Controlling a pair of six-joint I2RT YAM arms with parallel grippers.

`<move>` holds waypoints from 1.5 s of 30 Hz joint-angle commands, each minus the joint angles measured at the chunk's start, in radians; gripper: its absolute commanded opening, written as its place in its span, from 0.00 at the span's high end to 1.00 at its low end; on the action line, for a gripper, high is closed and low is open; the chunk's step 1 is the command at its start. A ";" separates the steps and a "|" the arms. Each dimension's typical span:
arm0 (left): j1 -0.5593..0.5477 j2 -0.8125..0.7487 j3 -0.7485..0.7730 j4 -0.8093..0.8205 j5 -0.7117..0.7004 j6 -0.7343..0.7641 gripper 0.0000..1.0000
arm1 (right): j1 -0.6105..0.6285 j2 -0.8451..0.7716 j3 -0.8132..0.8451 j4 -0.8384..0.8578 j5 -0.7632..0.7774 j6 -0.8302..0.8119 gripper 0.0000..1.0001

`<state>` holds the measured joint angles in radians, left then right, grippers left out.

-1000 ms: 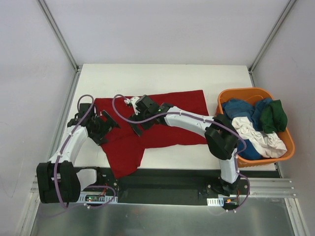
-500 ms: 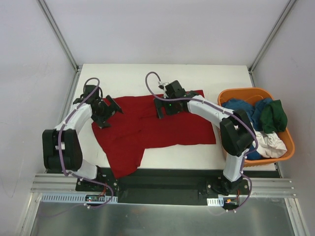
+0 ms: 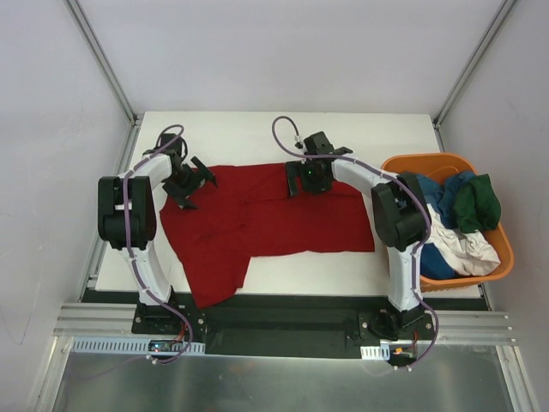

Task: Fold and stack the t-shirts
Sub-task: Fold the tshirt

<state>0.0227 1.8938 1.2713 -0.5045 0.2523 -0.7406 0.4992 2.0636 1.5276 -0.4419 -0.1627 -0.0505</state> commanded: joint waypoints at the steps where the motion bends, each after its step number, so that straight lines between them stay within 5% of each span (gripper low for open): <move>1: 0.034 0.091 0.103 0.014 -0.027 0.030 0.01 | -0.016 0.072 0.107 -0.044 -0.041 -0.029 0.03; 15: 0.083 0.338 0.474 -0.020 0.011 0.047 0.01 | -0.047 0.170 0.253 -0.011 -0.172 -0.061 0.03; 24: 0.085 0.128 0.511 -0.071 -0.051 0.122 0.01 | -0.034 -0.051 0.175 0.011 -0.186 -0.107 0.03; 30: 0.085 -0.227 0.217 -0.095 -0.108 0.127 0.01 | 0.001 -0.259 -0.022 0.020 -0.109 -0.127 0.03; 37: 0.085 -0.652 -0.327 -0.123 -0.108 0.027 0.01 | 0.032 -0.584 -0.398 0.155 -0.017 -0.088 0.03; 45: 0.086 -0.955 -0.619 -0.295 -0.136 -0.049 0.01 | 0.033 -0.744 -0.633 0.190 -0.001 -0.058 0.03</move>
<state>0.1001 1.0561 0.7315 -0.6884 0.1528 -0.7315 0.5327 1.4040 0.9501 -0.3115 -0.1856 -0.1211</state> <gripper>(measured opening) 0.993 0.968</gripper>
